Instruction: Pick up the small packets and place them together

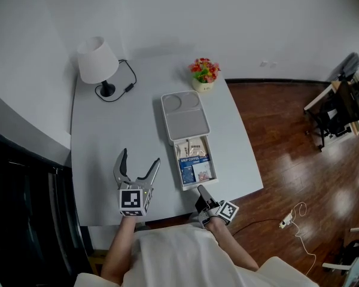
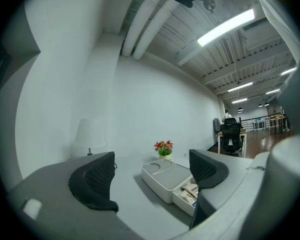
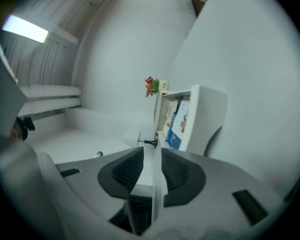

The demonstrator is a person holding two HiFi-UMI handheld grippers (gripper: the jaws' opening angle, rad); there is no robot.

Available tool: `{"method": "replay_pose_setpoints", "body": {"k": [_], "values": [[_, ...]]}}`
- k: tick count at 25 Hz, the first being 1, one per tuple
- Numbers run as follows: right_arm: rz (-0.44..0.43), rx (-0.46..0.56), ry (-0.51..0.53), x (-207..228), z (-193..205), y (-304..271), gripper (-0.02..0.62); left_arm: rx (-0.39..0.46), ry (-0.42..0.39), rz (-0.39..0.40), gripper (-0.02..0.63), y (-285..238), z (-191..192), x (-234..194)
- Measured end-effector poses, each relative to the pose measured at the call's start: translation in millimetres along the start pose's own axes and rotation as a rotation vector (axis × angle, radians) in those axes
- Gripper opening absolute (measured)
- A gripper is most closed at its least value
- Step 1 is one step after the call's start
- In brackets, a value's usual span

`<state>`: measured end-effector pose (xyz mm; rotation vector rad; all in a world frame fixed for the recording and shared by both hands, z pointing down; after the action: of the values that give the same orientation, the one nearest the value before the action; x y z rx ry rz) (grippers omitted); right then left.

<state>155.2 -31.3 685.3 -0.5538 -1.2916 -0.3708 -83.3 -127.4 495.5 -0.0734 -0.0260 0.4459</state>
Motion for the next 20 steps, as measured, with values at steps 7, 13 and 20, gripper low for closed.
{"method": "replay_pose_setpoints", "body": {"k": [7, 13, 20], "values": [[0.048, -0.053, 0.654, -54.3, -23.8, -18.6, 0.149, -0.002, 0.005, -0.019, 0.449, 7.2, -0.5, -9.2], [0.010, 0.018, 0.984, -116.9, -47.5, -48.7, 0.166, 0.000, 0.006, -0.030, 0.449, 15.0, -1.4, -13.8], [-0.086, 0.090, 1.187, -183.9, -51.7, -75.7, 0.295, 0.016, 0.009, -0.051, 0.449, 24.7, -8.1, -21.2]]}}
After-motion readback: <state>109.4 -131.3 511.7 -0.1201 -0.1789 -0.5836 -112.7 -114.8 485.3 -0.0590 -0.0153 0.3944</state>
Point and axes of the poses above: the fingertips, and each gripper's own axes: y backward along the fingers, x to its right, z out of its underside, the point moved 1 cm from there along y, backward along the fingers, and after that the axes turned 7 degrees about z, right-handed, at the moved point
